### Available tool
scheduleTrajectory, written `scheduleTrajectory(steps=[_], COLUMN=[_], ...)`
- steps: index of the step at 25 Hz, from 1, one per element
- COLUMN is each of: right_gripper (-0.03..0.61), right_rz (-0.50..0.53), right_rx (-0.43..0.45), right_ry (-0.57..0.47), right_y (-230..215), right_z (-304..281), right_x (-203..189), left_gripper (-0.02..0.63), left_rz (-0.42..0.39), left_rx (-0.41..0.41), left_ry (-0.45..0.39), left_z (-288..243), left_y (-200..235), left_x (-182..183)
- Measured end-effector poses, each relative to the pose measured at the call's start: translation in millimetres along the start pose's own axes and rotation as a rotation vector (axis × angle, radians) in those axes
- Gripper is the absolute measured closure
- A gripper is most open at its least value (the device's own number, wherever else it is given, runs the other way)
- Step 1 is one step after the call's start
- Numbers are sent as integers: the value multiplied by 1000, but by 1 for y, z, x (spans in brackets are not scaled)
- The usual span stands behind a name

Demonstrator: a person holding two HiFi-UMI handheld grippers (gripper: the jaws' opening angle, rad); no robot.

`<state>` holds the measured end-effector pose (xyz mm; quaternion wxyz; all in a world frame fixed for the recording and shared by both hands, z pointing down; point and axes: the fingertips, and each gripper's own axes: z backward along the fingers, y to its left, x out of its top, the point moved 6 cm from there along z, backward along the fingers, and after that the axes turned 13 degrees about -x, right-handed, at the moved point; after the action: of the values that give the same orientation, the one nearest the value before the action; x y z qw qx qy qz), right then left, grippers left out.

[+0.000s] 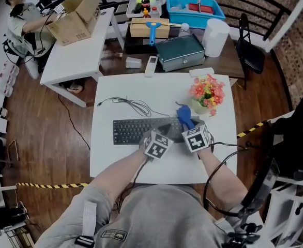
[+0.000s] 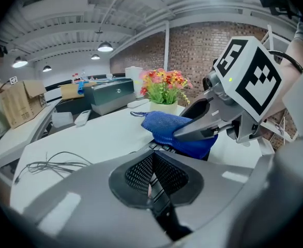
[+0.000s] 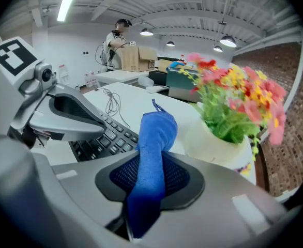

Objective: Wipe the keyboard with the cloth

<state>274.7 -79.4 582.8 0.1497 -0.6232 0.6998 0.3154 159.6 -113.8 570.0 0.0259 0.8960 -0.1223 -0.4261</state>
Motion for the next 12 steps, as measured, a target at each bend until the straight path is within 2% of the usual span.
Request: scheduleTrajectory(steps=[5, 12], right_gripper=[466, 467], right_rz=[114, 281], right_rx=[114, 278], right_ry=[-63, -124], right_y=[82, 216], right_z=[-3, -9], right_x=[48, 110], left_gripper=[620, 620], left_rz=[78, 222], left_rx=[98, 277], left_ry=[-26, -25], left_z=[50, 146], left_y=[35, 95], left_x=[-33, -102])
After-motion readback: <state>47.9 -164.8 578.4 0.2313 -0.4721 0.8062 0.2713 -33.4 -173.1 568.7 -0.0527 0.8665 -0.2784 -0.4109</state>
